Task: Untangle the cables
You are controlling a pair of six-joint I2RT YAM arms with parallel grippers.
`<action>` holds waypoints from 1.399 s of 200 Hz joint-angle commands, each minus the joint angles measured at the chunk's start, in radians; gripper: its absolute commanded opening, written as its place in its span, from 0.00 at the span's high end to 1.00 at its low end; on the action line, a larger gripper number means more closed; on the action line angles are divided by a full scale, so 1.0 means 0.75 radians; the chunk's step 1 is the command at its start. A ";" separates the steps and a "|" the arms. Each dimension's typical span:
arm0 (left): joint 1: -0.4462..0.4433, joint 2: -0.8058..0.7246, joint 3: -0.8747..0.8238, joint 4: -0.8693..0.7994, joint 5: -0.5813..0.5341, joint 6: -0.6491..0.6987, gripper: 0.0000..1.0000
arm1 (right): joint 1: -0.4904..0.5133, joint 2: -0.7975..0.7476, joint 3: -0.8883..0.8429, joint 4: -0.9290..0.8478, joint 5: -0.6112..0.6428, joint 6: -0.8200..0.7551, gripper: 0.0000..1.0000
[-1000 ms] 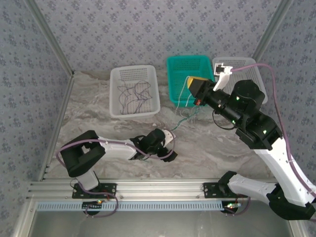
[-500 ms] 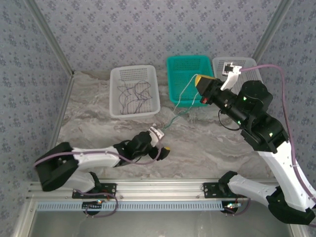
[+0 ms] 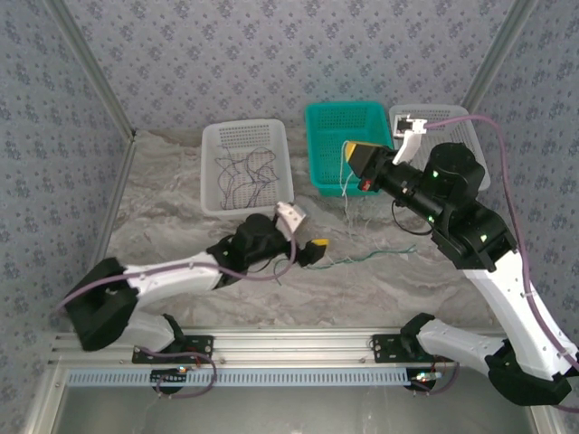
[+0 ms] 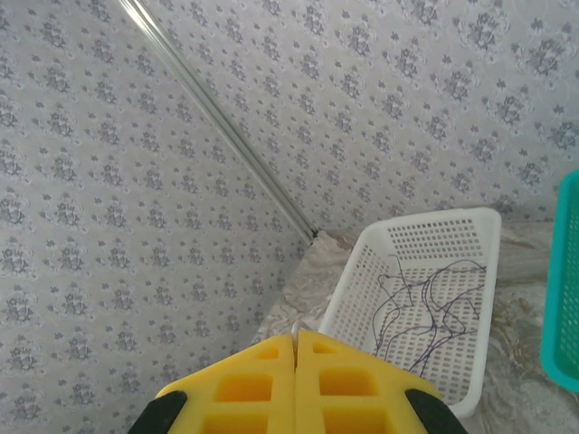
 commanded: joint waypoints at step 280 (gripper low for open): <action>-0.008 0.328 0.427 0.184 0.210 -0.484 1.00 | -0.568 -0.748 -1.364 0.101 -0.266 0.564 0.00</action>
